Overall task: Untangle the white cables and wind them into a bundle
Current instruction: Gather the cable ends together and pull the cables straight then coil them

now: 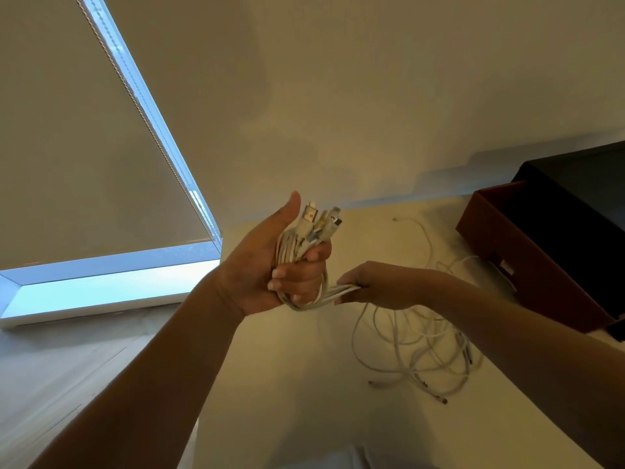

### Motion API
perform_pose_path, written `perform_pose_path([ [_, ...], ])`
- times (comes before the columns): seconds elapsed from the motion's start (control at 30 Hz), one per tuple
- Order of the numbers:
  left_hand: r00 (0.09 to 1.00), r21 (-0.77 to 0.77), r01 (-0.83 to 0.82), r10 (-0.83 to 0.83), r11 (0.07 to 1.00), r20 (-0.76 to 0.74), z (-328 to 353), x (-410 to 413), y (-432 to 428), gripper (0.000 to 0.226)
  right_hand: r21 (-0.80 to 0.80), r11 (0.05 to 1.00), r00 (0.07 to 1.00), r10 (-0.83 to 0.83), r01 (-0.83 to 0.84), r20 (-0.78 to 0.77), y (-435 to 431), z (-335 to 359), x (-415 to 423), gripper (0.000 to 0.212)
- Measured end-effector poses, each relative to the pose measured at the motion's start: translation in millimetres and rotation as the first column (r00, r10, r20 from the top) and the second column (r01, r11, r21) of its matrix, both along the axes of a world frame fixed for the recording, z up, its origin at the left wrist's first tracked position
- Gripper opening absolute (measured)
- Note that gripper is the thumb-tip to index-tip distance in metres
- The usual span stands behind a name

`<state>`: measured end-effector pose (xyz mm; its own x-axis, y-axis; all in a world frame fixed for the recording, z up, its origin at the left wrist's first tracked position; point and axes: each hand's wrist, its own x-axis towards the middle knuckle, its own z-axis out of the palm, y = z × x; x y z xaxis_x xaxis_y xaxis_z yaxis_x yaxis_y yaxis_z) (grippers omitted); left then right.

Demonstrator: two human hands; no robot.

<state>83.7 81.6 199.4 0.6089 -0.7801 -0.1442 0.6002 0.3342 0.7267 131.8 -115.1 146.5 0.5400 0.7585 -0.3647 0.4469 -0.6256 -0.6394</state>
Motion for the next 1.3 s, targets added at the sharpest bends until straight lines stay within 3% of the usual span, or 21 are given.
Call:
perform_pose_path([
  [0.17, 0.992, 0.135, 0.125, -0.119, 0.983, -0.049, -16, -7, -5, 0.073, -0.003, 0.999, 0.988, 0.054, -0.054, 0.146, -15, 5, 14, 0.034],
  [0.27, 0.984, 0.163, 0.162, -0.146, 0.973, -0.104, -25, -10, -5, 0.066, -0.006, 0.998, 0.968, 0.061, -0.061, 0.244, -22, 10, 19, 0.039],
  [0.4, 0.979, 0.283, 0.195, -0.169, 0.939, -0.113, -28, -14, -14, 0.051, -0.022, 0.997, 0.94, 0.081, -0.079, 0.332, -24, 21, 27, 0.016],
  [0.6, 0.987, 0.682, 0.098, -0.16, 0.725, 0.028, -34, -26, -37, 0.056, -0.069, 0.996, 0.931, 0.077, -0.056, 0.357, -24, 44, 29, 0.013],
  [0.73, 0.994, 0.785, -0.082, -0.008, 0.614, 0.11, -46, -26, -42, 0.059, -0.122, 0.992, 0.92, 0.087, -0.043, 0.382, -22, 54, 23, 0.013],
  [0.9, 0.99, 0.844, -0.136, 0.031, 0.519, 0.141, -62, -21, -41, 0.054, -0.13, 0.991, 0.895, 0.072, -0.015, 0.44, -15, 54, 13, 0.01],
  [1.0, 0.993, 0.792, -0.119, 0.051, 0.599, 0.11, -65, -17, -40, 0.051, -0.119, 0.993, 0.879, 0.053, 0.004, 0.475, -12, 54, 10, 0.011],
  [1.13, 0.996, 0.631, -0.084, 0.08, 0.771, 0.035, -67, -11, -35, 0.093, -0.132, 0.991, 0.896, 0.038, 0.023, 0.442, -10, 59, 5, 0.013],
  [1.3, 0.987, 0.537, -0.137, 0.163, 0.832, 0.0, -75, -7, -35, 0.108, -0.107, 0.993, 0.933, -0.013, 0.055, 0.359, -5, 61, -4, 0.025],
])
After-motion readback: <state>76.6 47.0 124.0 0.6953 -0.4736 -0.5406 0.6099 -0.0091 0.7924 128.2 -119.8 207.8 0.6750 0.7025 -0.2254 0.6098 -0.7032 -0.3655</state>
